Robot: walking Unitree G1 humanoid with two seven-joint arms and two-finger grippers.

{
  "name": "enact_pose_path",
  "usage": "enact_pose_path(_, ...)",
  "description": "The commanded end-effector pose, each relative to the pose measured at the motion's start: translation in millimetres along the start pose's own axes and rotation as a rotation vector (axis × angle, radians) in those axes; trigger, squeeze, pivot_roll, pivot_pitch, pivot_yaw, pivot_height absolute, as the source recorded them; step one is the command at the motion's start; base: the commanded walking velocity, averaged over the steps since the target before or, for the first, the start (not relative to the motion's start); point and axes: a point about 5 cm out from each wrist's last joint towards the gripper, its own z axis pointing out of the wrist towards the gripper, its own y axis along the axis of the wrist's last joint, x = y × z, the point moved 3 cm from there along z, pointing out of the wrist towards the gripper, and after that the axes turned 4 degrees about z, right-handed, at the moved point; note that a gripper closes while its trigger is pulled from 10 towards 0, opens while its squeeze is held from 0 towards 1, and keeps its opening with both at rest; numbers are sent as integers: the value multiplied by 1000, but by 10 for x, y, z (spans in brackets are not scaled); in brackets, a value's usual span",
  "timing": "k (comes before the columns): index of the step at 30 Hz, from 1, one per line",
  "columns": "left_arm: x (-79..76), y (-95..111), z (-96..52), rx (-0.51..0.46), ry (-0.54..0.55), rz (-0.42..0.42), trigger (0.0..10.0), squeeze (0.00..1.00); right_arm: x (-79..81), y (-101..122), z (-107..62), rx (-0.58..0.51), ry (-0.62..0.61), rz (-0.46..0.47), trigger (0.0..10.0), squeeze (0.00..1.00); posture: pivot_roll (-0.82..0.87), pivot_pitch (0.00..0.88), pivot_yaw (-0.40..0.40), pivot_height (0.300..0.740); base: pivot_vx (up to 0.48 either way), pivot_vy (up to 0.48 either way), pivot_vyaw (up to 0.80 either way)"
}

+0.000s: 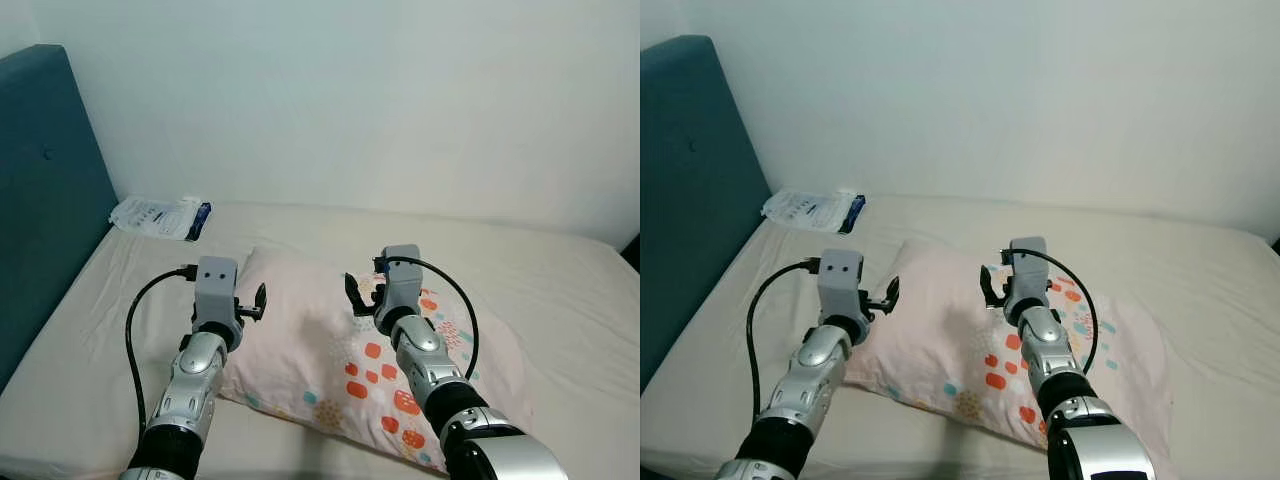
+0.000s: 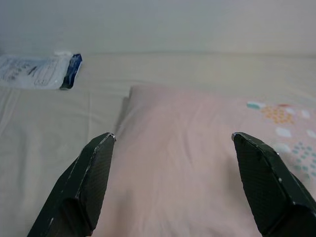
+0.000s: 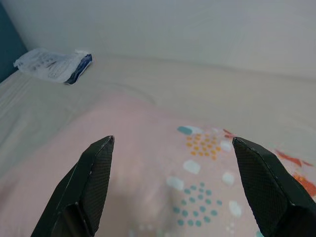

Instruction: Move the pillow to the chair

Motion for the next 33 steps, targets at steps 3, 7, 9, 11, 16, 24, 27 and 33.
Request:
enact_pose_path(3, 18, -86, -30, 34, -7, 16, 10000, 0, -6, -43, -13, 16, -10, 25, 10000, 0, 39, 0, -59, 740, -375, 0, 0)
enact_pose_path(7, 19, -87, -29, 37, -11, 22, 10000, 0, -7, -49, -16, 16, -13, 31, 10000, 0, 41, 0, -52, 740, -93, 0, 0)
enact_pose_path(9, 19, -87, -29, 37, -12, 23, 10000, 0, -7, -50, -16, 16, -14, 33, 10000, 0, 41, 0, -50, 740, 0, 0, 0)
enact_pose_path(11, 16, -89, -28, 40, -16, 29, 10000, 0, -7, -52, -17, 16, -16, 35, 10000, 0, 41, 0, -46, 740, 0, 0, 0)
enact_pose_path(16, -11, -88, -26, 47, -45, 56, 10000, 0, -13, -65, -27, 13, -25, 49, 10000, 0, 42, 0, -34, 740, 0, 0, 0)
enact_pose_path(24, -60, -69, -15, 44, -80, 70, 10000, 0, -39, -87, -41, 16, -39, 66, 10000, 0, 36, 0, -20, 740, 0, 0, 0)
enact_pose_path(27, -66, -68, -14, 45, -81, 71, 10000, 0, -43, -87, -42, 15, -40, 67, 10000, 0, 35, 0, -20, 740, 0, 0, 0)
enact_pose_path(33, -110, -74, -11, 49, -94, 72, 10000, 0, -54, -91, -50, 13, -43, 66, 10000, 0, 31, 0, -21, 740, 0, 0, 0)
